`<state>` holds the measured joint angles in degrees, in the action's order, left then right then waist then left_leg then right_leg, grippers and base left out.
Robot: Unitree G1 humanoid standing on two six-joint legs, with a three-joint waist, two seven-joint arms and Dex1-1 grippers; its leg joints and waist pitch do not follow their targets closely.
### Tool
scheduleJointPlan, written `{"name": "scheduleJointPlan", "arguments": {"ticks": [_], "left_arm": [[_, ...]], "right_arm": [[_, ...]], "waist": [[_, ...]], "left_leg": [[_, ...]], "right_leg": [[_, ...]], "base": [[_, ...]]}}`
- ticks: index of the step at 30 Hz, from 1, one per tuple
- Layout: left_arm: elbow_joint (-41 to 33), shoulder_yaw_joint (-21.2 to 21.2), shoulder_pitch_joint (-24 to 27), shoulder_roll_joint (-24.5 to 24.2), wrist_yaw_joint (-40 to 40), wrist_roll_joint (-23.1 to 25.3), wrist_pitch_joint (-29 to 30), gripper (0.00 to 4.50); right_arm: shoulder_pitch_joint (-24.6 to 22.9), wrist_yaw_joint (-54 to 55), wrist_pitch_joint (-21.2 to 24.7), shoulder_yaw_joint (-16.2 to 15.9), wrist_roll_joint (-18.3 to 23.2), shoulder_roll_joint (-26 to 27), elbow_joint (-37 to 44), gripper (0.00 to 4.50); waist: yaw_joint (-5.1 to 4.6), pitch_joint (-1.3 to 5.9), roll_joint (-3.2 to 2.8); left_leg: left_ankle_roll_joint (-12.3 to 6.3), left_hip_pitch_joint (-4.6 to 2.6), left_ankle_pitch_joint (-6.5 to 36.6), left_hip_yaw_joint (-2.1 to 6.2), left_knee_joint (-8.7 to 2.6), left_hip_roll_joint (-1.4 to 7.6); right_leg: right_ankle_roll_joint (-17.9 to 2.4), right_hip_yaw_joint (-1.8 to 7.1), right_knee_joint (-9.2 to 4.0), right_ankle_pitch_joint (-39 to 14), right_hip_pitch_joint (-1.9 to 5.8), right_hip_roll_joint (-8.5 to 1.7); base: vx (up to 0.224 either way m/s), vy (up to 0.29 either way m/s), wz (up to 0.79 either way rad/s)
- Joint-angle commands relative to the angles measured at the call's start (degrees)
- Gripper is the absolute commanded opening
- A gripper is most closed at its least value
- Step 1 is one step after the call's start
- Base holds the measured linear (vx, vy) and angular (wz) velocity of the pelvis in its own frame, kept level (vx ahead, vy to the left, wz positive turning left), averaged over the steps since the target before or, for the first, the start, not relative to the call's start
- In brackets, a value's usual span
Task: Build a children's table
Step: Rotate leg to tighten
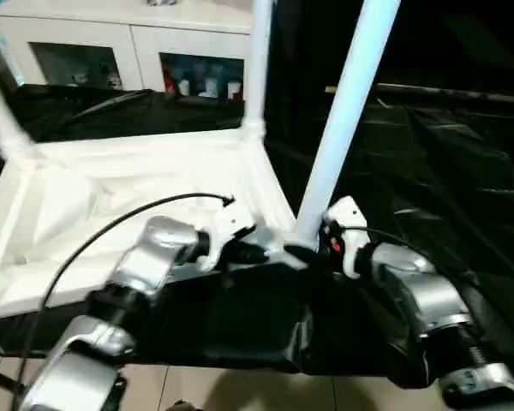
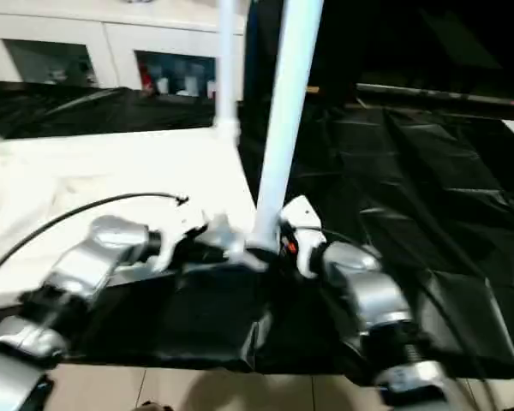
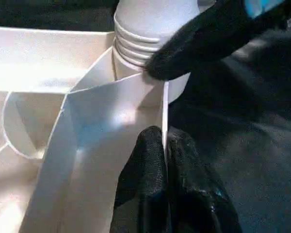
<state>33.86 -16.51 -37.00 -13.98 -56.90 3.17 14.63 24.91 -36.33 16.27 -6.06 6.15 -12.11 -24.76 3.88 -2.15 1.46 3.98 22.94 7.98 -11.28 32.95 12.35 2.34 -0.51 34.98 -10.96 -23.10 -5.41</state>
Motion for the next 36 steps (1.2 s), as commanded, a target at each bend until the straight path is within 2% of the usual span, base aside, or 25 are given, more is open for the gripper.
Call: {"name": "scheduleJointPlan", "arguments": {"ticks": [1,3,4,5,8,9,13,15,19,20,23,25,26,28,29,31,32,36], "left_arm": [[1.75,1.21,-0.32,2.99,4.39,-0.97,-0.99,0.0],[3.32,1.16,-1.09,5.38,8.49,-0.03,-0.06,0.0],[5.01,1.43,-1.97,7.87,13.09,0.72,0.79,0.0],[5.58,1.54,-2.24,8.56,14.17,0.88,0.88,0.0],[7.38,1.19,-3.41,11.5,17.71,1.74,1.04,0.0],[7.4,0.95,-3.55,11.68,17.95,2.02,0.9,0.0],[7.93,0.78,-3.85,12.07,17.78,2.28,0.2,0.0],[7.68,0.61,-3.68,11.49,16.6,2.42,-0.51,0.0],[7.54,1.03,-3.25,9.72,14.26,1.82,-2.13,0.0],[7.51,1.12,-3.15,9.44,13.85,1.63,-2.33,0.0],[6.36,1.38,-2.4,7.6,10.47,0.66,-3.11,0.0],[6.19,1.45,-2.3,7.31,9.95,0.57,-3.08,0.0],[4.93,1.25,-1.56,5.71,6.28,-0.18,-3.96,0.0],[3.17,0.93,-0.67,4.08,2.23,-1.2,-4.56,0.0],[1.06,0.64,0.32,2.49,-2.13,-2.53,-4.59,0.0],[-1.78,0.1,1.49,0.77,-6.77,-4.17,-3.19,0.0],[-4.65,-0.77,2.53,-1.11,-11.09,-5.71,-0.32,0.0],[-6.57,-0.93,3.53,-3.22,-14.0,-6.48,1.09,0.0]], "right_arm": [[-0.34,6.18,2.33,0.72,-1.12,1.79,-2.16,2.74],[0.07,13.88,3.55,3.1,-1.05,5.53,-2.96,2.74],[1.0,19.86,4.45,4.8,-0.96,8.57,-4.34,2.74],[1.34,21.37,4.64,5.2,-0.97,9.33,-4.81,2.74],[3.75,25.53,1.84,4.39,-2.91,11.62,-7.86,2.74],[4.14,25.65,1.36,4.09,-3.28,11.66,-8.23,2.74],[5.06,25.78,-0.25,4.59,-3.33,11.93,-8.89,2.74],[5.17,23.76,-1.26,5.36,-2.21,11.88,-8.12,3.3],[4.72,17.87,-3.41,4.63,-1.14,9.46,-6.46,3.53],[4.62,16.88,-3.61,4.42,-0.94,8.95,-6.26,3.77],[3.1,8.47,-3.31,2.72,0.25,5.22,-3.04,3.77],[2.84,7.06,-3.16,2.6,0.39,4.65,-2.54,3.77],[1.53,1.55,-2.65,1.53,0.8,1.67,-0.24,3.77],[0.44,-2.61,-2.49,0.44,0.84,-1.03,1.57,3.77],[-0.23,-5.35,-2.67,-0.38,0.64,-3.25,2.53,3.77],[-0.51,-7.19,-2.53,-0.88,0.65,-4.72,3.11,3.77],[-0.69,-8.66,-2.53,-1.32,0.62,-5.84,3.51,3.77],[-1.18,-12.14,-2.02,-2.42,0.37,-7.71,4.63,3.77]], "waist": [[-0.18,3.23,0.68],[-0.36,3.19,0.58],[-0.48,3.2,0.43],[-0.53,3.19,0.58],[-0.62,3.25,0.45],[-0.62,3.35,0.66],[-0.64,3.28,0.51],[-0.61,3.24,0.54],[-0.57,3.31,0.64],[-0.49,3.32,0.68],[-0.29,3.36,0.83],[-0.26,3.37,0.78],[-0.23,3.37,0.67],[-0.06,3.3,0.79],[0.02,3.22,0.65],[-0.19,3.22,0.57],[-0.36,3.2,0.36],[-0.29,3.14,0.1]], "left_leg": [[1.16,-1.66,17.04,0.15,-3.87,0.21],[1.15,-1.82,17.74,0.19,-3.93,0.29],[1.42,-1.72,18.09,0.2,-3.99,0.19],[1.87,-1.86,18.64,0.26,-4.05,0.2],[2.01,-1.9,19.26,0.39,-4.05,0.16],[1.52,-1.62,18.59,0.38,-3.98,-0.01],[0.44,-1.5,18.14,0.31,-3.96,-0.06],[0.47,-1.5,18.95,0.38,-4.02,-0.01],[-0.18,-1.34,18.06,0.39,-3.99,0.03],[-0.29,-1.37,17.88,0.36,-3.95,0.04],[-1.25,-1.27,16.47,0.23,-3.76,0.03],[-2.15,-1.2,15.13,0.17,-3.65,0.08],[-2.38,-1.08,14.58,0.23,-3.67,0.07],[-2.61,-1.13,14.67,0.24,-3.62,0.15],[-2.75,-1.17,14.88,0.25,-3.68,0.25],[-2.62,-1.26,15.28,0.16,-3.69,0.3],[-2.23,-1.34,15.87,0.17,-3.8,0.38],[-1.52,-1.68,16.63,0.12,-3.86,0.54]], "right_leg": [[-10.21,0.55,-4.5,-13.65,1.39,-1.28],[-9.9,0.62,-4.68,-14.23,1.15,-1.23],[-9.55,0.63,-4.73,-15.02,1.08,-1.28],[-9.18,0.58,-4.83,-15.72,1.07,-1.19],[-8.45,0.6,-4.96,-15.79,1.03,-1.27],[-8.12,0.55,-4.93,-14.86,1.33,-1.26],[-8.0,0.48,-5.01,-13.64,1.31,-1.21],[-7.76,0.46,-5.1,-14.91,1.31,-1.27],[-8.15,0.4,-4.93,-13.3,1.5,-1.27],[-8.27,0.39,-4.97,-13.04,1.56,-1.29],[-8.97,0.39,-4.79,-10.98,1.9,-1.25],[-9.72,0.44,-4.61,-9.13,1.85,-1.31],[-10.31,0.4,-4.53,-8.97,2.01,-1.35],[-10.48,0.4,-4.56,-9.01,2.14,-1.35],[-10.77,0.43,-4.54,-9.14,2.14,-1.36],[-11.37,0.47,-4.52,-9.77,1.88,-1.28],[-11.94,0.49,-4.37,-10.29,1.74,-1.19],[-12.54,0.53,-4.3,-9.75,1.53,-1.05]], "base": [[0.0,0.0,0.0],[0.0,0.0,0.0],[0.0,0.0,0.0],[0.0,0.0,0.0],[0.0,0.0,0.0],[0.0,0.0,0.0],[0.0,0.0,0.0],[0.0,0.0,0.0],[0.0,0.0,0.0],[0.0,0.0,0.0],[0.0,0.0,0.0],[0.0,0.0,0.0],[0.0,0.0,0.0],[0.0,0.0,0.0],[0.0,0.0,0.0],[0.0,0.0,0.0],[0.0,0.0,0.0],[0.0,0.0,0.0]]}}
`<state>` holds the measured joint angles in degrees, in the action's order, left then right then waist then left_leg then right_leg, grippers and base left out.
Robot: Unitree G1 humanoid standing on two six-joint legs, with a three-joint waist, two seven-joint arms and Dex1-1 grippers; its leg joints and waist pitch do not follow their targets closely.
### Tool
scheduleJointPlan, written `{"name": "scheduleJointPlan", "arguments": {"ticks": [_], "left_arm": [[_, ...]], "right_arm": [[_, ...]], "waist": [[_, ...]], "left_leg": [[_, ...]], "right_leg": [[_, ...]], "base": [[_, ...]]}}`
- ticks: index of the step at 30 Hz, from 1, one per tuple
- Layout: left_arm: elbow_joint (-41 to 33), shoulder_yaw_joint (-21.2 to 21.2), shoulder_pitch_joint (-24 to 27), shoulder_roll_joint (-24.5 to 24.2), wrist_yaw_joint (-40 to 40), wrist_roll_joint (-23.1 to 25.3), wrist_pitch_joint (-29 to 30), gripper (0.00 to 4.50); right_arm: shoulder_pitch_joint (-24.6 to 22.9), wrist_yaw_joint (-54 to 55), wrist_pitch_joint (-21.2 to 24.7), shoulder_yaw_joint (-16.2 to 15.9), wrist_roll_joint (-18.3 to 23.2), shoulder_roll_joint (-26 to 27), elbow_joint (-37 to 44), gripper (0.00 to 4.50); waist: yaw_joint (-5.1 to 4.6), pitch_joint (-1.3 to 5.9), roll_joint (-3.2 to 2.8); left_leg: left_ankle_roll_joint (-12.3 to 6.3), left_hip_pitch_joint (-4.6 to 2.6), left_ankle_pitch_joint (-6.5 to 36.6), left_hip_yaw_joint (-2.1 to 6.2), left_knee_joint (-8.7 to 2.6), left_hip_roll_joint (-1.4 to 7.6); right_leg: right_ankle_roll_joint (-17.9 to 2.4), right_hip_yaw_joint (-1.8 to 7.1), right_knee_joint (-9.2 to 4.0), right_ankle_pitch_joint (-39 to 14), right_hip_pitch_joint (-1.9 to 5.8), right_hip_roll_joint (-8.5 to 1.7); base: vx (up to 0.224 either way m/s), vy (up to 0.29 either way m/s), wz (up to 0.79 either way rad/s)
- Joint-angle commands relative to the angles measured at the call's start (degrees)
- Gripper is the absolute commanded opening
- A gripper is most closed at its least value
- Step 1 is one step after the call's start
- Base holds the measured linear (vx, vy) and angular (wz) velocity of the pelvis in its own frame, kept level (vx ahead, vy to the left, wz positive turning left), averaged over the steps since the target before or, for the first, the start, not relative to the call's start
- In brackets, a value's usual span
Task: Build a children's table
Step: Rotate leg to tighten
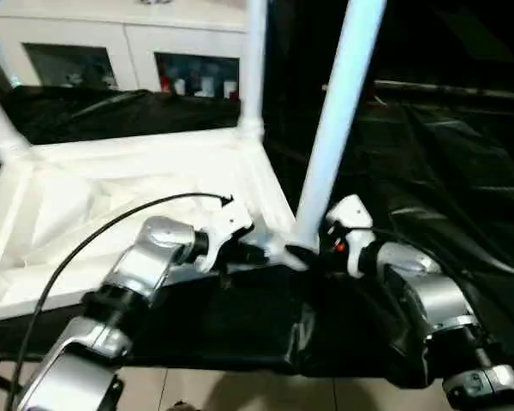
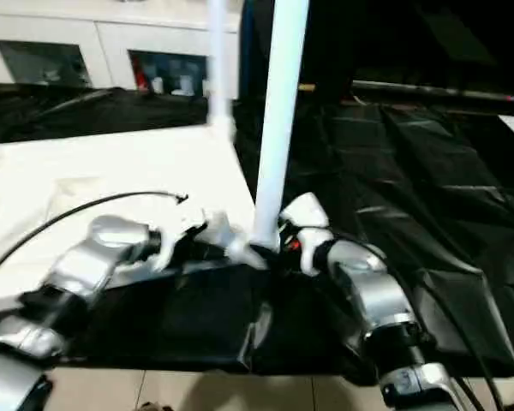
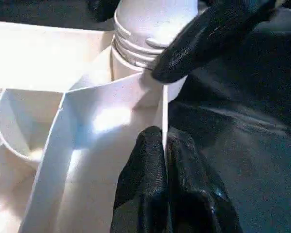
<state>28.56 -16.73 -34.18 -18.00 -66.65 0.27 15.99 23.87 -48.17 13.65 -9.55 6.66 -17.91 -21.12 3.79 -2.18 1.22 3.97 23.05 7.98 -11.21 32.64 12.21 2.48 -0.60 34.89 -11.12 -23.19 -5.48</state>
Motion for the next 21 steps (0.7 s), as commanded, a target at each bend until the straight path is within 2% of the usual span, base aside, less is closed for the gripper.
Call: {"name": "scheduleJointPlan", "arguments": {"ticks": [1,3,4,5,14,18,20,21], "left_arm": [[-0.96,-0.43,0.69,0.58,-4.03,-3.42,-0.54,0.0],[-0.77,0.04,0.89,-0.01,-4.02,-3.12,-0.9,0.0],[-0.78,0.18,0.92,-0.08,-3.91,-3.04,-0.94,0.0],[-0.82,0.3,0.94,-0.11,-3.77,-3.0,-0.94,0.0],[-2.51,0.41,1.49,-0.06,-3.39,-3.61,0.53,0.0],[-1.08,0.67,1.04,0.79,-0.94,-2.77,-0.37,0.0],[0.67,0.74,0.33,1.95,2.49,-1.43,-0.66,0.0],[0.67,0.74,0.33,1.95,2.49,-1.43,-0.66,0.0]], "right_arm": [[-0.27,-1.09,0.91,0.72,-0.16,-2.21,1.32,3.77],[-0.84,-2.96,1.42,-0.51,0.24,-3.23,2.59,3.77],[-0.92,-3.26,1.45,-0.66,0.29,-3.33,2.72,3.77],[-0.97,-3.4,1.45,-0.73,0.29,-3.3,2.75,3.52],[-1.18,-3.59,1.62,-1.04,0.52,-2.35,2.51,2.83],[-1.39,0.73,2.15,0.66,0.96,-0.17,1.23,2.77],[-0.67,7.64,2.8,2.24,-0.44,2.16,-2.08,2.76],[-0.67,7.64,2.8,2.24,-0.44,2.16,-2.08,2.76]], "waist": [[-0.08,3.21,0.46],[0.04,3.2,0.46],[0.11,3.18,0.7],[0.17,3.17,0.62],[-0.02,3.31,0.75],[-0.08,3.31,0.76],[-0.27,3.23,0.67],[-0.27,3.23,0.67]], "left_leg": [[-1.57,-1.8,16.27,-0.05,-3.46,0.62],[-1.57,-1.77,16.11,-0.03,-3.48,0.56],[-1.61,-1.69,15.94,-0.01,-3.5,0.56],[-1.49,-1.66,15.96,0.0,-3.5,0.56],[-1.94,-1.61,14.36,-0.01,-3.31,0.5],[-2.04,-1.58,14.2,-0.05,-3.25,0.46],[-1.03,-1.66,15.39,0.06,-3.41,0.43],[-1.03,-1.66,15.39,0.06,-3.41,0.43]], "right_leg": [[-12.62,0.64,-4.17,-8.93,1.71,-0.93],[-12.37,0.63,-4.15,-8.9,1.78,-0.99],[-12.17,0.62,-4.13,-9.06,1.86,-1.07],[-11.83,0.66,-4.2,-9.64,1.83,-1.17],[-12.41,0.6,-3.93,-7.91,1.92,-1.11],[-12.46,0.65,-3.92,-7.89,1.89,-1.13],[-12.13,0.61,-4.12,-10.19,1.7,-1.17],[-12.13,0.61,-4.12,-10.19,1.7,-1.17]], "base": [[0.0,0.0,0.0],[0.0,0.0,0.0],[0.0,0.0,0.0],[0.0,0.0,0.0],[0.0,0.0,0.0],[0.0,0.0,0.0],[0.0,0.0,0.0],[0.0,0.0,0.0]]}}
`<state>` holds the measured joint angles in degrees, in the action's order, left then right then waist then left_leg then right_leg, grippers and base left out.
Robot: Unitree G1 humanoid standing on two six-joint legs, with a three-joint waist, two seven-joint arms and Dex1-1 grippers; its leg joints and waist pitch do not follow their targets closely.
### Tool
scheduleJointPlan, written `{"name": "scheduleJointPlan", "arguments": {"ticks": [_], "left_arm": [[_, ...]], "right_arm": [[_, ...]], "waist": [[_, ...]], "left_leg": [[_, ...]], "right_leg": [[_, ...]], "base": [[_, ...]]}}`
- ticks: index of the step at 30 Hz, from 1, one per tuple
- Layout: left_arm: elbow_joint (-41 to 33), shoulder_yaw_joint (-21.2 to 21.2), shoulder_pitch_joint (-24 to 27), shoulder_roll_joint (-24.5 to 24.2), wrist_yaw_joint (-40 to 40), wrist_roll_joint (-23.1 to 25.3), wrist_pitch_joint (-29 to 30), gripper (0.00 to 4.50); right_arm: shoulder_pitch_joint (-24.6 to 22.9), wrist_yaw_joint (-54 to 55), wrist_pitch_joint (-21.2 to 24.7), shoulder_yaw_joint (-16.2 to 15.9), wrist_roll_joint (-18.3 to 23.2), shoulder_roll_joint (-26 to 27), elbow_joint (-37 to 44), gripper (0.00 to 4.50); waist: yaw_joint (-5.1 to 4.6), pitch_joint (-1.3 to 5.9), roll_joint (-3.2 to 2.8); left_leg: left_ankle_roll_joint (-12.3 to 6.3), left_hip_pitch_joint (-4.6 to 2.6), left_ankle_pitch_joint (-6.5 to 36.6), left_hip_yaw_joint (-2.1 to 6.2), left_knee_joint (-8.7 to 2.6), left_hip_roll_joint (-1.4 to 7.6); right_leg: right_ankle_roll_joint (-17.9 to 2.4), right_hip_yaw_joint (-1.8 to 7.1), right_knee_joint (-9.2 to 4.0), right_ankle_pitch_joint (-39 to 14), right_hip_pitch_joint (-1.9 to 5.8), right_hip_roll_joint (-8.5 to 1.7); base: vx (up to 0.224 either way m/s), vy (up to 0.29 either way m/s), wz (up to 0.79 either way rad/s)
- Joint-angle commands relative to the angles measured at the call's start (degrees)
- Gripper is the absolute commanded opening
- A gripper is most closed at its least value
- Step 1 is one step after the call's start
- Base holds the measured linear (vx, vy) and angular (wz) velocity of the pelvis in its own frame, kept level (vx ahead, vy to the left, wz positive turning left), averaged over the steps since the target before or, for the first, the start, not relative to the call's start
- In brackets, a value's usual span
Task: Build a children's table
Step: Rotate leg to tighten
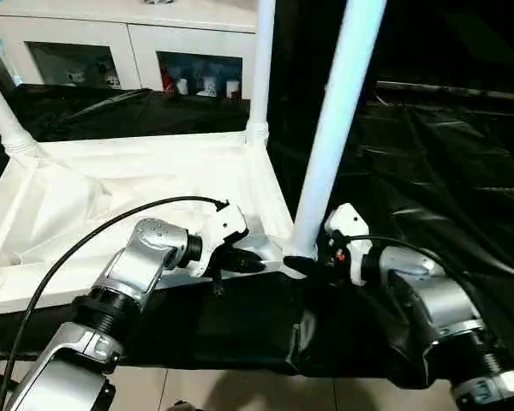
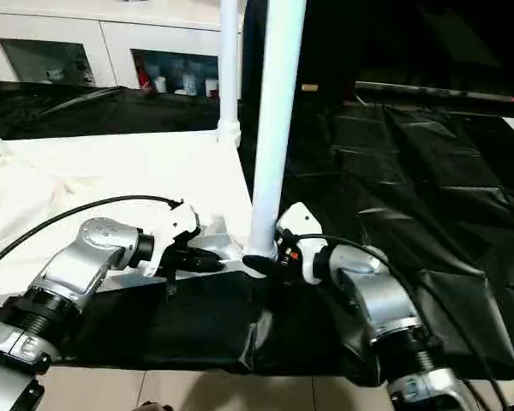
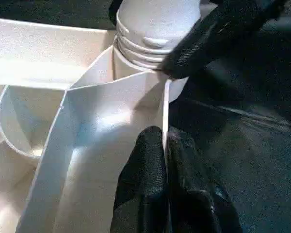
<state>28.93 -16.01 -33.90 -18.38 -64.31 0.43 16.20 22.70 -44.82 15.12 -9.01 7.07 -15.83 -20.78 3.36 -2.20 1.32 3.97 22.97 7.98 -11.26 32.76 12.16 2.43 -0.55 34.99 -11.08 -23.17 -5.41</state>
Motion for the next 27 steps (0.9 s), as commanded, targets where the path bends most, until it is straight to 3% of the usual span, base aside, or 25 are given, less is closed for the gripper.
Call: {"name": "scheduleJointPlan", "arguments": {"ticks": [1,2,4,9,12,15,16,19,24,27], "left_arm": [[1.86,0.19,-0.62,3.37,3.32,-0.51,-1.23,0.0],[5.29,0.57,-2.23,5.83,9.88,1.44,-1.53,0.0],[5.92,0.64,-2.55,6.33,11.13,1.77,-1.56,0.0],[11.23,1.39,-5.68,11.56,21.44,3.59,0.05,0.0],[13.13,1.32,-6.84,14.2,25.27,4.14,-0.3,0.0],[13.61,1.11,-7.1,15.03,25.82,4.31,-0.72,0.0],[14.42,1.1,-7.42,15.64,26.23,4.53,-1.28,0.0],[14.3,1.34,-7.31,14.42,24.07,4.4,-2.75,0.0],[13.44,1.23,-6.79,12.83,21.17,3.82,-3.66,0.0],[12.41,1.11,-6.1,10.49,17.21,3.02,-4.57,0.0]], "right_arm": [[0.78,8.14,1.08,2.37,-1.76,1.33,-4.04,2.76],[1.23,15.17,1.53,4.09,-2.33,4.47,-6.15,2.76],[1.35,16.55,1.67,4.49,-2.34,5.13,-6.45,2.76],[3.41,28.98,3.54,6.76,-3.26,11.3,-9.64,2.75],[5.1,32.43,2.86,6.13,-4.19,13.98,-11.91,2.75],[5.92,32.87,1.65,5.48,-4.64,14.66,-12.98,2.75],[6.56,33.4,0.58,5.16,-5.13,15.15,-13.96,3.1],[7.06,29.98,-2.44,6.51,-3.34,14.57,-13.15,3.31],[6.95,25.5,-0.94,6.39,-2.08,12.62,-11.34,3.8],[5.66,15.58,-0.47,3.45,-1.23,7.91,-7.14,3.8]], "waist": [[0.03,3.23,0.61],[-0.09,3.19,0.48],[-0.22,3.25,0.55],[-0.17,3.3,0.57],[0.0,3.32,0.58],[0.01,3.29,0.52],[-0.03,3.29,0.57],[-0.02,3.26,0.68],[-0.03,3.33,0.66],[0.18,3.4,0.8]], "left_leg": [[-0.42,-1.64,16.21,0.15,-3.64,0.49],[0.17,-1.75,17.05,0.15,-3.68,0.5],[1.16,-1.81,18.22,0.27,-3.76,0.38],[1.14,-1.79,18.52,0.28,-3.75,0.28],[0.94,-1.72,17.88,0.27,-3.75,0.27],[1.11,-1.76,18.72,0.36,-3.81,0.25],[1.03,-1.67,18.78,0.36,-3.81,0.22],[0.76,-1.59,19.57,0.36,-3.83,0.18],[-0.13,-1.43,18.25,0.43,-3.83,0.26],[-1.07,-1.32,16.64,0.26,-3.61,0.27]], "right_leg": [[-11.71,0.55,-4.29,-11.42,1.68,-1.19],[-11.36,0.62,-4.44,-12.39,1.47,-1.2],[-10.73,0.6,-4.59,-14.21,1.44,-1.26],[-9.44,0.71,-4.85,-14.68,1.28,-1.26],[-9.05,0.69,-4.84,-13.2,1.32,-1.17],[-8.73,0.61,-4.96,-14.01,1.32,-1.28],[-8.6,0.61,-4.99,-14.0,1.38,-1.25],[-8.0,0.58,-5.16,-15.34,1.37,-1.32],[-8.63,0.51,-4.92,-12.99,1.6,-1.25],[-9.41,0.56,-4.74,-10.74,1.84,-1.27]], "base": [[0.0,0.0,0.0],[0.0,0.0,0.0],[0.0,0.0,0.0],[0.0,0.0,0.0],[0.0,0.0,0.0],[0.0,0.0,0.0],[0.0,0.0,0.0],[0.0,0.0,0.0],[0.0,0.0,0.0],[0.0,0.0,0.0]]}}
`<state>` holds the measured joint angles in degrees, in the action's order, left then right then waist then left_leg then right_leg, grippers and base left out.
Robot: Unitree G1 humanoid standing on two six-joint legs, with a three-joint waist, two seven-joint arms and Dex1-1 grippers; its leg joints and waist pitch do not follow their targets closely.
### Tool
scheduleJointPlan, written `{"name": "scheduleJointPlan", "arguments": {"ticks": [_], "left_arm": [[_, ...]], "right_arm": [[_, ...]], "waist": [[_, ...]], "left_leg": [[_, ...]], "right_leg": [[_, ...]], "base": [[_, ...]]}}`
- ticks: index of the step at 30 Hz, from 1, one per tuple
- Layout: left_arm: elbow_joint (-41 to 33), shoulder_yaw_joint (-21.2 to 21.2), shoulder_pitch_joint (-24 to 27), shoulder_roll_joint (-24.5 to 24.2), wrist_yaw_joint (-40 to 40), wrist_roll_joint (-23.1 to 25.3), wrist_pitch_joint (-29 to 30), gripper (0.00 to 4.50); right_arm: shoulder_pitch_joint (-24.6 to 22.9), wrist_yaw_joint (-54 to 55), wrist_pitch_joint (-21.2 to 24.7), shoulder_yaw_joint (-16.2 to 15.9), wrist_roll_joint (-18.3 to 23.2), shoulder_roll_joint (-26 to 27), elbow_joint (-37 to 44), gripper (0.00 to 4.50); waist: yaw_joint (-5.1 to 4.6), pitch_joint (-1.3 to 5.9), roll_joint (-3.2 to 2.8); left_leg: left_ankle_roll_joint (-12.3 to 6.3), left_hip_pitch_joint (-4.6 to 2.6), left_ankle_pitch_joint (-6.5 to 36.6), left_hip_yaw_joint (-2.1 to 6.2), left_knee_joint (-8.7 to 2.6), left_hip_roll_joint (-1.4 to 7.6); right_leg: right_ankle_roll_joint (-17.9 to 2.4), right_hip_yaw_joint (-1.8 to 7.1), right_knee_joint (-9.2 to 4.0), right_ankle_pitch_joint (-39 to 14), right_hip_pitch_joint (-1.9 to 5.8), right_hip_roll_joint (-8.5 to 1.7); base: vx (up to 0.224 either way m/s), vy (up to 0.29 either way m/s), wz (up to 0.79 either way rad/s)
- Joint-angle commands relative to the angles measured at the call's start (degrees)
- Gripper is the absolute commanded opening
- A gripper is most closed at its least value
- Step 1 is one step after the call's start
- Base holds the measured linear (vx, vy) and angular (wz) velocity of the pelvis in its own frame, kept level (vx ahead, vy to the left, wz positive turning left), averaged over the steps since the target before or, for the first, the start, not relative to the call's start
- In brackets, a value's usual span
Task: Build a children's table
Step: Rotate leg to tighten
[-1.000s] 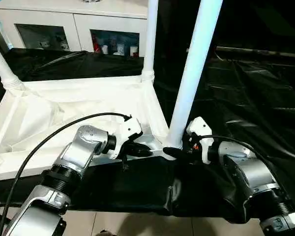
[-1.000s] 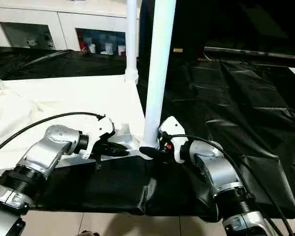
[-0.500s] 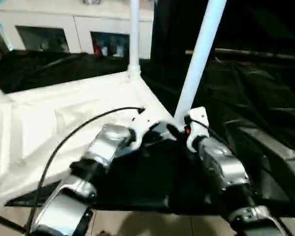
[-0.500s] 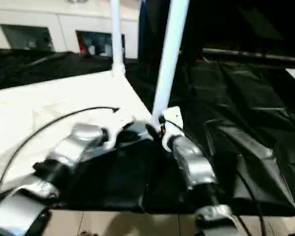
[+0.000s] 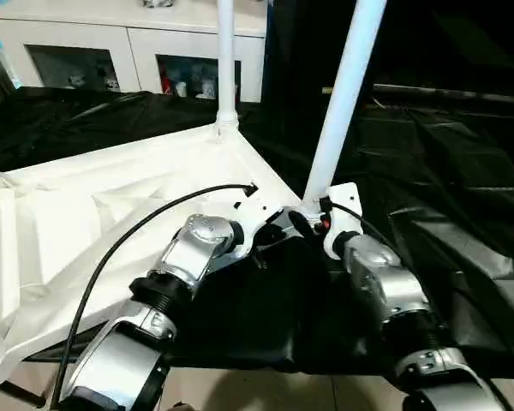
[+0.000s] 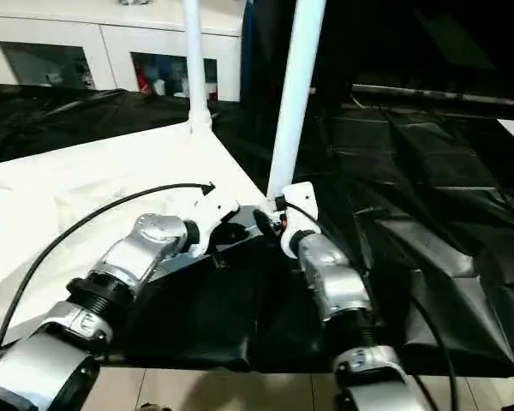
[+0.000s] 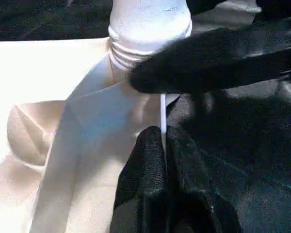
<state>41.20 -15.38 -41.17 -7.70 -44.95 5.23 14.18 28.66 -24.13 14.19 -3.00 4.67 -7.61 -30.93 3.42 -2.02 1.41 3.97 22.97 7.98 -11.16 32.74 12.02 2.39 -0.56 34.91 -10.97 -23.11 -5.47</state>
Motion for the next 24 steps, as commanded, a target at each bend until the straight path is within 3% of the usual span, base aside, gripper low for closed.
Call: {"name": "scheduleJointPlan", "arguments": {"ticks": [1,2,4,7,8,9,10,11,18,24], "left_arm": [[-0.07,0.48,1.35,-0.95,-3.79,-2.18,-3.14,0.0],[-0.4,0.46,1.56,-1.57,-5.23,-2.51,-3.28,0.0],[-1.21,0.28,1.99,-2.72,-7.84,-2.92,-3.89,0.0],[-1.76,0.14,2.28,-3.42,-9.46,-3.15,-4.26,0.0],[-3.11,-0.15,2.94,-4.48,-12.49,-3.93,-4.39,0.0],[-5.83,-0.81,4.18,-6.61,-17.42,-5.29,-3.13,0.0],[-7.7,-1.26,5.03,-8.05,-20.74,-6.25,-2.1,0.0],[-9.77,-1.34,6.02,-9.62,-23.97,-7.54,-0.94,0.0],[-9.83,-0.57,6.35,-10.58,-24.91,-8.36,-0.61,0.0],[-11.66,-0.34,7.04,-11.17,-25.83,-8.7,0.47,0.0]], "right_arm": [[-0.95,-8.46,0.19,-3.76,1.26,-2.24,4.63,3.8],[-1.51,-10.94,0.15,-4.5,1.52,-3.68,5.91,3.8],[-2.29,-14.61,0.15,-5.13,2.01,-5.7,7.65,3.8],[-2.74,-16.78,0.23,-5.36,2.33,-6.83,8.66,3.8],[-3.3,-19.64,0.91,-5.71,3.03,-8.19,9.97,3.8],[-4.03,-22.93,1.81,-6.47,3.82,-9.9,11.69,3.8],[-4.49,-25.05,2.48,-6.98,4.32,-10.97,12.79,3.8],[-4.85,-26.79,2.85,-7.47,4.54,-11.92,13.6,3.8],[-5.14,-28.5,2.86,-8.63,4.05,-12.68,13.37,3.8],[-5.64,-30.04,3.32,-9.48,3.76,-13.39,14.02,3.28]], "waist": [[0.41,3.22,0.82],[0.35,3.23,0.56],[0.38,3.22,0.74],[0.11,3.1,0.63],[0.16,3.08,0.65],[0.25,3.14,0.25],[0.18,3.18,0.44],[0.05,3.16,0.3],[0.55,3.1,0.45],[0.53,3.19,0.49]], "left_leg": [[-1.52,-1.31,15.48,0.21,-3.54,0.39],[-1.86,-1.28,15.03,0.13,-3.47,0.42],[-2.12,-1.2,14.9,0.13,-3.44,0.42],[-2.06,-1.37,16.1,0.1,-3.54,0.59],[-1.65,-1.42,16.66,0.15,-3.63,0.7],[-1.55,-1.5,16.73,0.28,-3.68,0.75],[-1.77,-1.42,16.41,0.29,-3.69,0.76],[-2.16,-1.55,16.05,0.15,-3.6,0.82],[-1.52,-1.64,15.39,-0.09,-3.57,0.76],[-1.53,-1.59,14.43,-0.07,-3.45,0.77]], "right_leg": [[-9.58,0.45,-4.63,-9.82,2.09,-1.16],[-10.09,0.55,-4.5,-9.0,1.95,-1.27],[-10.21,0.5,-4.52,-9.04,2.13,-1.24],[-10.94,0.52,-4.59,-10.8,1.78,-1.25],[-11.22,0.53,-4.57,-11.48,1.82,-1.23],[-11.34,0.51,-4.4,-10.98,1.88,-1.22],[-11.53,0.49,-4.3,-10.22,2.09,-1.21],[-12.4,0.54,-4.13,-8.52,1.78,-1.1],[-12.7,0.57,-3.98,-8.21,1.77,-1.14],[-12.33,0.58,-3.9,-7.79,1.89,-1.22]], "base": [[0.0,0.0,0.0],[0.0,0.0,0.0],[0.0,0.0,0.0],[0.0,0.0,0.0],[0.0,0.0,0.0],[0.0,0.0,0.0],[0.0,0.0,0.0],[0.0,0.0,0.0],[0.0,0.0,0.0],[0.0,0.0,0.0]]}}
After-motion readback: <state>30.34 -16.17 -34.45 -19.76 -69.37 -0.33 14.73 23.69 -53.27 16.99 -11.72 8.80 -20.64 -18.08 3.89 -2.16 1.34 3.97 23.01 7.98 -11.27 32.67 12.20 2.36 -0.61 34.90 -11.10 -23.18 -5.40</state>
